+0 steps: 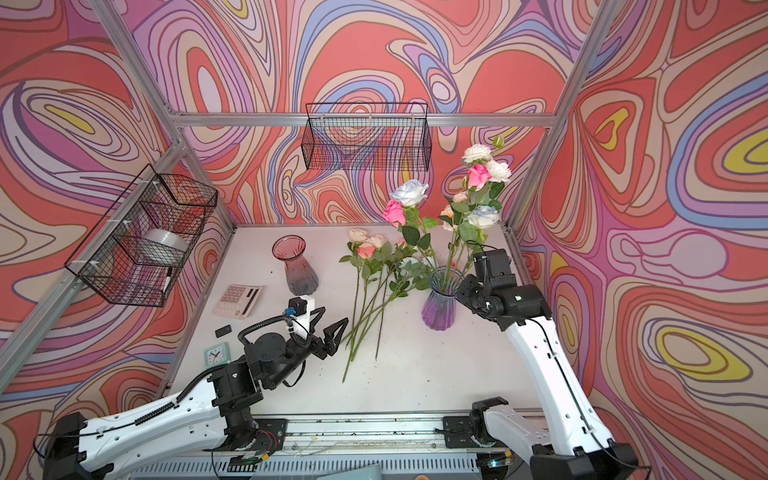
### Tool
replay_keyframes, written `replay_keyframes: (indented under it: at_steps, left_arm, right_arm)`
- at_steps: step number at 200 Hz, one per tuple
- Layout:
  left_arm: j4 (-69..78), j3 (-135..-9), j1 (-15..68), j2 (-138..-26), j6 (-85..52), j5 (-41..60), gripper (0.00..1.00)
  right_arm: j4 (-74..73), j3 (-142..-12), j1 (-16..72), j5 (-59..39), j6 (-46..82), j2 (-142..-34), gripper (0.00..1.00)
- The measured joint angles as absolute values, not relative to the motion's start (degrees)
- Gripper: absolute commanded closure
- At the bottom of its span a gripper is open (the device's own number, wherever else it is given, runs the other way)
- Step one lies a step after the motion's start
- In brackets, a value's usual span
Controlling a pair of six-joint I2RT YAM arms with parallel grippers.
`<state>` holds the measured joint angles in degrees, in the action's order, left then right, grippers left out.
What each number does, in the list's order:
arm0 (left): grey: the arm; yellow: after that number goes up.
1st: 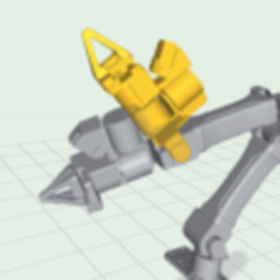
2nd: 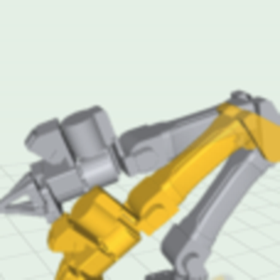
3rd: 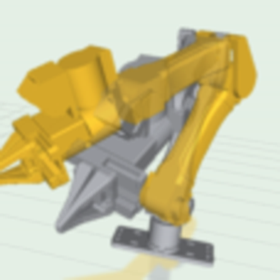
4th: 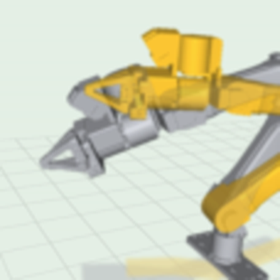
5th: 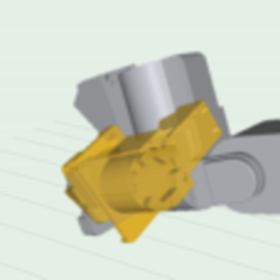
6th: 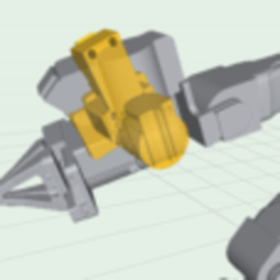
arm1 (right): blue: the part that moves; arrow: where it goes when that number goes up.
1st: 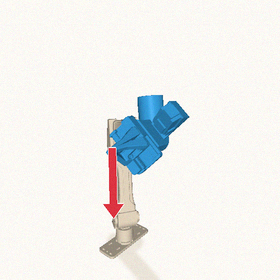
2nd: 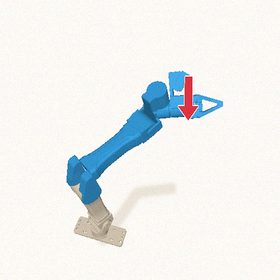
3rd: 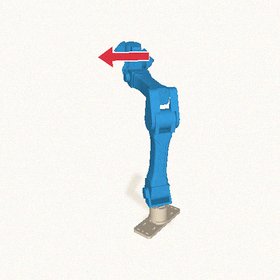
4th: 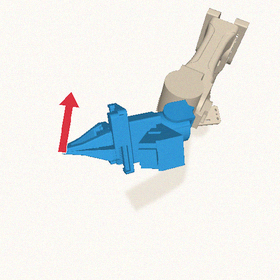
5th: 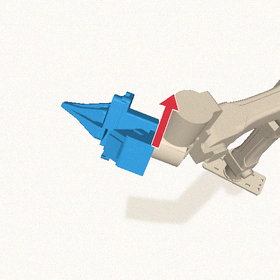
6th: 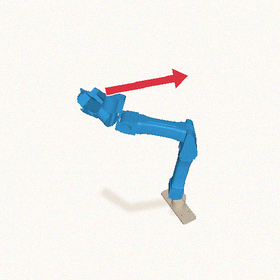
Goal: Arrange the flowers into the vase
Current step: 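Close the right gripper on the rim of the purple-blue vase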
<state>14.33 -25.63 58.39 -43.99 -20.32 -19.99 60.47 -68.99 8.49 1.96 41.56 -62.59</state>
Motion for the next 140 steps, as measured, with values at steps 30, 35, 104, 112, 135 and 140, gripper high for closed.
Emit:
replay_keyframes:
  at_steps: [30, 35, 104, 112, 135, 140]
  left_arm:
    - [13.8, -25.58, 58.39, -43.99, -20.84, -19.94, 0.21]
    - [13.69, -25.58, 58.39, -43.99, -20.88, -19.97, 0.21]
    - [12.95, -25.58, 58.39, -43.99, -20.82, -19.97, 0.21]
    - [12.93, -25.58, 58.39, -43.94, -20.82, -19.97, 0.21]
    - [12.93, -25.58, 58.39, -43.86, -20.82, -19.99, 0.21]
    - [12.88, -25.58, 58.39, -43.81, -20.82, -19.97, 0.21]
  right_arm:
    - [56.45, -68.12, 7.79, -1.69, 41.36, -65.54, 0.64]
    - [55.86, -68.12, 7.79, -2.09, 41.25, -65.78, 0.65]
    - [53.71, -68.14, 6.24, -1.93, 40.97, -68.69, 0.92]
    - [53.49, -68.14, 5.93, -1.72, 40.93, -68.75, 0.95]
    - [53.36, -68.14, 4.86, -2.09, 40.49, -68.82, 1.0]
    - [53.3, -68.14, 4.38, -2.28, 40.29, -68.82, 1.0]
